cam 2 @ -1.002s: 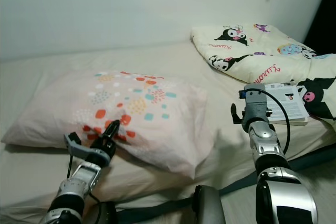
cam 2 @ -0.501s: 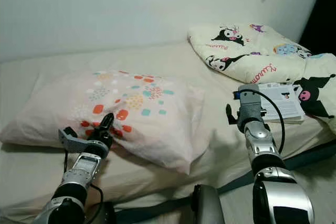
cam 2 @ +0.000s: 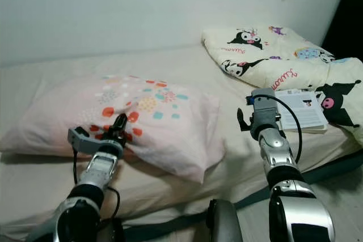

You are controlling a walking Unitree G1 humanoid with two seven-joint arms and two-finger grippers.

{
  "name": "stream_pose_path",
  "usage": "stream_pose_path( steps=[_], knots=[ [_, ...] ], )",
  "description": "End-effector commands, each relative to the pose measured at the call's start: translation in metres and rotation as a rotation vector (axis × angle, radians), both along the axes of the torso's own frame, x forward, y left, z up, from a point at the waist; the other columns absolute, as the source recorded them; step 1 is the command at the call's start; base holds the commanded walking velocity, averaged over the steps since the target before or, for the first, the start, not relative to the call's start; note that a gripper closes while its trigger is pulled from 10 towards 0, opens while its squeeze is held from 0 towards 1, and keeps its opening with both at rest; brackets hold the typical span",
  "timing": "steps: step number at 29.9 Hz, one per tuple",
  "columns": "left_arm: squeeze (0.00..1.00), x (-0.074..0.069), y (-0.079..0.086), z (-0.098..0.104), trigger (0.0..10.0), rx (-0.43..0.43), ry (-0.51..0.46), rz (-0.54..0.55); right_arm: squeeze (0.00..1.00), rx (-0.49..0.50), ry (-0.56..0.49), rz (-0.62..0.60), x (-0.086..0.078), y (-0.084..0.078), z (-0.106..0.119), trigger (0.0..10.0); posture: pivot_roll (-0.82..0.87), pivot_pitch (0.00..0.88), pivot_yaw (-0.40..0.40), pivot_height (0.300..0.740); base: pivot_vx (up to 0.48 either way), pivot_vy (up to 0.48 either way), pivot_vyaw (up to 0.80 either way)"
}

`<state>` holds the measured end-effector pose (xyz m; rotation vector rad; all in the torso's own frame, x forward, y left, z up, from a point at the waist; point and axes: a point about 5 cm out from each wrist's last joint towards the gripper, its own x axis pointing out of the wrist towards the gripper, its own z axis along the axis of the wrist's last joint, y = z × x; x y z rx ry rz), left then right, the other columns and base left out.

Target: Clean up the room

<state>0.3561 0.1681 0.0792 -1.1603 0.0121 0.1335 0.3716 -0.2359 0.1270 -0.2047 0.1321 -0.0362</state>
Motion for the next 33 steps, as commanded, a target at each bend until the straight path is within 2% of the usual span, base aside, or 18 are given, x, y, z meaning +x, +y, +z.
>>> stream_pose_path(
  steps=[1, 2, 3, 17, 20, 21, 22, 26, 27, 29, 30, 31, 32, 33],
  knots=[
    [0.00, 0.004, 0.001, 0.005, 3.4, 0.054, 0.009, -0.008, 0.00, 0.009, -0.023, 0.017, 0.002, 0.005, 0.004, 10.0, -0.09, 0.000, -0.031, 0.395, 0.000, 0.000, 0.00],
    [0.00, 0.005, 0.000, 0.005, 3.4, 0.066, 0.020, -0.009, 0.00, 0.009, -0.024, 0.016, 0.002, 0.005, 0.004, 10.0, -0.09, 0.000, -0.031, 0.395, 0.000, 0.000, 0.00],
    [0.00, 0.005, -0.001, 0.005, 0.0, 0.074, 0.027, -0.014, 0.00, 0.009, -0.025, 0.016, 0.002, 0.005, 0.004, 10.0, -0.09, 0.000, -0.031, 0.395, 0.000, 0.000, 0.00],
    [0.00, 0.005, 0.000, 0.002, 0.0, 0.133, 0.080, 0.017, 0.00, 0.013, -0.037, 0.014, 0.001, 0.003, 0.005, 10.0, -0.09, 0.000, -0.028, 0.395, 0.000, 0.000, 0.00],
    [0.00, 0.011, 0.005, 0.017, 0.0, 0.234, 0.035, 0.020, 0.00, 0.032, -0.048, 0.032, 0.002, 0.007, 0.007, 10.0, -0.09, 0.000, -0.027, 0.395, 0.000, 0.000, 0.00],
    [0.00, 0.011, 0.005, 0.017, 0.0, 0.234, 0.035, 0.020, 0.00, 0.032, -0.048, 0.032, 0.002, 0.007, 0.007, 10.0, -0.09, 0.000, -0.027, 0.395, 0.000, 0.000, 0.00],
    [0.00, 0.014, 0.008, 0.025, 0.0, 0.272, 0.006, 0.027, 0.00, 0.042, -0.053, 0.042, 0.002, 0.009, 0.007, 10.0, -0.08, 0.000, -0.027, 0.395, 0.000, 0.000, 0.00],
    [0.00, 0.018, 0.014, 0.040, 0.0, 0.314, -0.042, 0.048, 0.00, 0.062, -0.063, 0.060, 0.003, 0.013, 0.008, 10.0, -0.08, 0.000, -0.026, 0.395, 0.000, 0.000, 0.00],
    [0.00, 0.021, 0.018, 0.048, 0.0, 0.350, -0.054, 0.059, 0.00, 0.073, -0.066, 0.066, 0.003, 0.015, 0.008, 10.0, -0.08, 0.000, -0.025, 0.395, 0.000, 0.000, 0.00],
    [0.00, 0.021, 0.018, 0.048, 0.0, 0.350, -0.054, 0.059, 0.00, 0.073, -0.066, 0.066, 0.003, 0.015, 0.008, 10.0, -0.08, 0.000, -0.025, 0.395, 0.000, 0.000, 0.00],
    [0.00, 0.023, 0.020, 0.057, 0.0, 0.388, -0.077, 0.045, 0.00, 0.104, -0.081, 0.079, 0.004, 0.017, 0.010, 10.0, -0.07, 0.000, -0.024, 0.395, 0.000, 0.000, 0.00],
    [0.00, 0.023, 0.020, 0.057, 0.0, 0.388, -0.077, 0.045, 0.00, 0.104, -0.081, 0.079, 0.004, 0.017, 0.010, 10.0, -0.07, 0.000, -0.024, 0.395, 0.000, 0.000, 0.00],
    [0.00, 0.026, 0.020, 0.066, 10.0, 0.441, -0.089, 0.028, 0.00, 0.118, -0.085, 0.087, 0.005, 0.019, 0.011, 10.0, -0.07, 0.000, -0.024, 0.400, 0.000, 0.000, 0.00],
    [0.00, 0.027, 0.019, 0.075, 10.0, 0.493, -0.111, 0.015, 0.00, 0.132, -0.093, 0.096, 0.006, 0.020, 0.013, 10.0, -0.07, 0.000, -0.025, 0.405, 0.000, 0.000, 0.00]
  ],
)
